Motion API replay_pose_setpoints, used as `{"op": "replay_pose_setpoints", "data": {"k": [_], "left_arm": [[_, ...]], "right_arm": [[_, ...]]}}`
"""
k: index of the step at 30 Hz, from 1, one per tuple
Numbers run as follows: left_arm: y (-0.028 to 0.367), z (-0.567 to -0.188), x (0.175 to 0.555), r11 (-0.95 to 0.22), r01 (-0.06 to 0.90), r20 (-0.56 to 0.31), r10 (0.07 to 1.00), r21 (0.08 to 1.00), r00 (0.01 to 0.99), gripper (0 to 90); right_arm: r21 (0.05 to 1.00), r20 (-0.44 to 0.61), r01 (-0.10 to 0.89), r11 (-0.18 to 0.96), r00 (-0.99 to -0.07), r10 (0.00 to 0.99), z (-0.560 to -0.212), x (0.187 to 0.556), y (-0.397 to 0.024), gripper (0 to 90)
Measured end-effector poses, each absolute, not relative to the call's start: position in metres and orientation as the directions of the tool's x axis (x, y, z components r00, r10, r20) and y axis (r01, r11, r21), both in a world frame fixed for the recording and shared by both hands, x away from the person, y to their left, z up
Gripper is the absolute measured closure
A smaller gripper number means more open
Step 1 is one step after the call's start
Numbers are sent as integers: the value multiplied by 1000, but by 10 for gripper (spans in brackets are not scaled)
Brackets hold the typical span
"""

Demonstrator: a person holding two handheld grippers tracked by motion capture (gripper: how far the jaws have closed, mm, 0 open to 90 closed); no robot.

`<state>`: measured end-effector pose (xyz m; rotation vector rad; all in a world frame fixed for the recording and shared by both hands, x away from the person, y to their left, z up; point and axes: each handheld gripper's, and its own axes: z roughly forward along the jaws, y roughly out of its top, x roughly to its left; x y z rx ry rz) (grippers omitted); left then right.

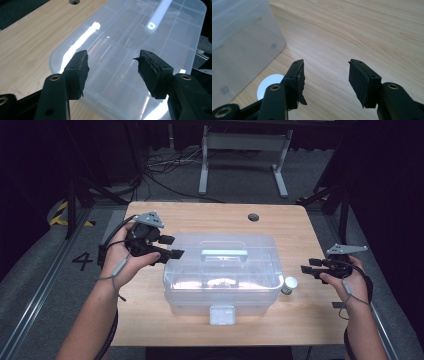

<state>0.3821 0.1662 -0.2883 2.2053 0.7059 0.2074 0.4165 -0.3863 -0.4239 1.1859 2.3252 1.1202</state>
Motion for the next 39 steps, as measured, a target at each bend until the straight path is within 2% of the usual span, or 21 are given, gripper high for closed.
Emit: {"op": "replay_pose_setpoints", "data": {"k": [9, 20, 25, 34, 39], "left_arm": [[140, -288, 385, -559, 379, -80, 485, 738, 871, 350], [114, -294, 388, -600, 338, -49, 445, 725, 894, 347], [104, -300, 392, -610, 338, -49, 439, 716, 897, 429], [92, -307, 394, -648, 339, -16, 450, 682, 893, 454], [87, -310, 394, -657, 326, -4, 442, 680, 897, 568]], "right_arm": [[763, 86, 549, 342, -611, 787, -423, 412, -386, 469], [767, 88, 548, 333, -605, 791, -424, 408, -388, 469], [768, 98, 551, 327, -605, 790, -425, 406, -388, 471], [770, 105, 553, 319, -603, 791, -425, 404, -390, 472], [766, 104, 554, 326, -607, 788, -426, 404, -389, 474]]}}
